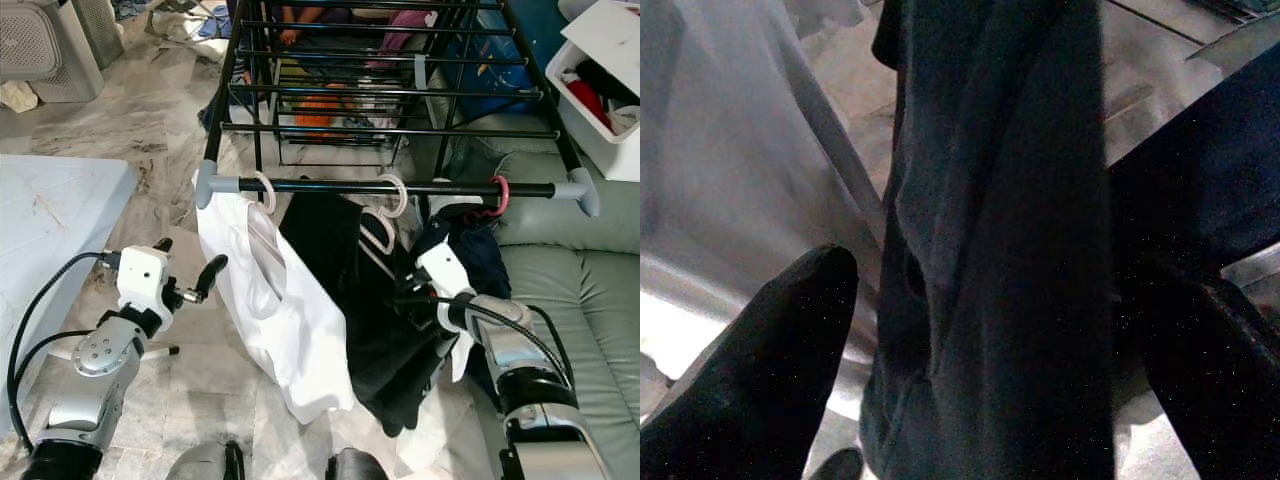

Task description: Hang hanger

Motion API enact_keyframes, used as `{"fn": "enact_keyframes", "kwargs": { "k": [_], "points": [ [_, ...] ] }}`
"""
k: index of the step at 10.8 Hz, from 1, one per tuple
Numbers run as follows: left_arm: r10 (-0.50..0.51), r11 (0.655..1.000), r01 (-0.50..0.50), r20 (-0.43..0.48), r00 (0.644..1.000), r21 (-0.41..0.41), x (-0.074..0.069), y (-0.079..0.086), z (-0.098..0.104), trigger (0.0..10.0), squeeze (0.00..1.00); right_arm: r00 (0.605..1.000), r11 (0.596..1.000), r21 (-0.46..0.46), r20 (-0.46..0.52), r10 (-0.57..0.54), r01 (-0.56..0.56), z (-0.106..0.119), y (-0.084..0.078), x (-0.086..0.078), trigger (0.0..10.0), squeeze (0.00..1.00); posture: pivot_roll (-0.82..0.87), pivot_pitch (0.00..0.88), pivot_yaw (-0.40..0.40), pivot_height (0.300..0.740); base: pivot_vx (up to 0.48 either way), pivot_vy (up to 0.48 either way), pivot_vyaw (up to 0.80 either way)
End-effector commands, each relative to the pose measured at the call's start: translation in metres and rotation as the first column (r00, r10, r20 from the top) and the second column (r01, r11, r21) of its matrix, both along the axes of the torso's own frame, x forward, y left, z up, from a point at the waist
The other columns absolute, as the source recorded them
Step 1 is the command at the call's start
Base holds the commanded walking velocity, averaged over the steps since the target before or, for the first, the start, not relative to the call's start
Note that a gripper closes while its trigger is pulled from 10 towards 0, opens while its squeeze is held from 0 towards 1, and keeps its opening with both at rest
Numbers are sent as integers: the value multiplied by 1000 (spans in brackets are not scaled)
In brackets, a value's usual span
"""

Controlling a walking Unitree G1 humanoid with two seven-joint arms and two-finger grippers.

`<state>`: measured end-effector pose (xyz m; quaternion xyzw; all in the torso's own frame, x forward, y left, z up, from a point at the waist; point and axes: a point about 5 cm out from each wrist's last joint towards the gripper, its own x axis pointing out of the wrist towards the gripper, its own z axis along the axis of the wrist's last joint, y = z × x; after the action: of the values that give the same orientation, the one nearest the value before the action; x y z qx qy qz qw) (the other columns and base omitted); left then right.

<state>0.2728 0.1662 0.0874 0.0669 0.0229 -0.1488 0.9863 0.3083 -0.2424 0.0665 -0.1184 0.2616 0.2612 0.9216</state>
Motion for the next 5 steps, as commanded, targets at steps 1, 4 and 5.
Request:
{"fn": "enact_keyframes", "kwargs": {
  "k": [1,4,5],
  "points": [
    [-1,1000,1,-9,1000,18,0,1,-1,10000,0,1000,999,35,-2,-26,26,8,-2,4,0,0,-49,109,-15,740,0,0,0],
    [-9,1000,9,-18,1000,26,0,0,-3,10000,0,999,999,20,-2,44,-43,17,-2,5,0,0,-57,113,-10,740,0,0,0],
    [-11,1000,12,-19,1000,28,1,-1,-3,10000,0,999,998,47,-9,44,-44,27,-3,9,0,0,-60,109,-11,740,0,0,0]
  ]
}}
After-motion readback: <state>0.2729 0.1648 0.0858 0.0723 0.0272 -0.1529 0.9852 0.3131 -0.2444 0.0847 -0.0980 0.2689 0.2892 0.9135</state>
